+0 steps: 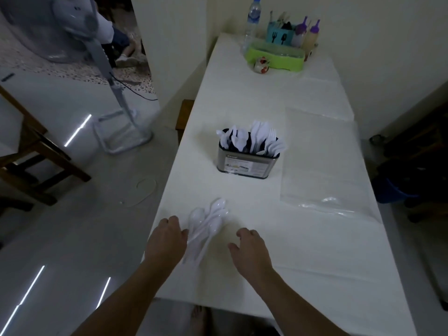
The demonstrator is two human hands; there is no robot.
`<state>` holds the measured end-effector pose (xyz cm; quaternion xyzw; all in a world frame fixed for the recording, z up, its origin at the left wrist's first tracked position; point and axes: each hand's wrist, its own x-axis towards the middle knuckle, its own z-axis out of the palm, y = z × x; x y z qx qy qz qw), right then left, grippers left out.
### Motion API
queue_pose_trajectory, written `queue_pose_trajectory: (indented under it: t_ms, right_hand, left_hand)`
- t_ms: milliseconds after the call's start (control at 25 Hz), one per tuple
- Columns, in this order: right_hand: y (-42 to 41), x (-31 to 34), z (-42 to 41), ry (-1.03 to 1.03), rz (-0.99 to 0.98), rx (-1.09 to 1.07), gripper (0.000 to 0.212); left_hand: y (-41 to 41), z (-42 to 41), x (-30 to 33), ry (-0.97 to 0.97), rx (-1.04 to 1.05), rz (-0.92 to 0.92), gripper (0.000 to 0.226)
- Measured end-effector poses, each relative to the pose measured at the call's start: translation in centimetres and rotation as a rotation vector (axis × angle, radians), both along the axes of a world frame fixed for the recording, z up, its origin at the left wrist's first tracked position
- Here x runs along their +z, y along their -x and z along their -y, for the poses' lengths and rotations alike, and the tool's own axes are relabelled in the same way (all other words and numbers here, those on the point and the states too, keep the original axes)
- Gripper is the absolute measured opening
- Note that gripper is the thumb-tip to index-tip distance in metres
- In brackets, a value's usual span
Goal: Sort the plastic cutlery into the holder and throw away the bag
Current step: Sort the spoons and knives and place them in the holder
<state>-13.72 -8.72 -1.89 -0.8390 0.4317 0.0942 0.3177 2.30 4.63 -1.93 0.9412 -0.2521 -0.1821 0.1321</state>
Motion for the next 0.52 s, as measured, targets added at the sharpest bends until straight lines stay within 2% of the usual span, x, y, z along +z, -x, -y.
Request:
queue_pose_trajectory:
  t_ms: [200, 360, 520]
  right_hand:
    - [-1.8, -1.1, -3.5, -0.119, 0.004, -0.227, 0.024]
    - [-3.7, -2.2, -5.7, -0.109, -0.009, -0.318, 0.042]
    - [-4.7, -2.6, -6.1, -0.11, -0.026, -0.357, 0.031]
  left_hand:
    - [0.9, -1.0, -1.5, 0.075, 0.036, -0.168, 0.03]
    - [1.7, -1.1, -2.0, 0.086, -0.014, -0.22, 0.016]
    - [2.6, -0.5, -2.0, 0.089, -0.023, -0.247, 0.013]
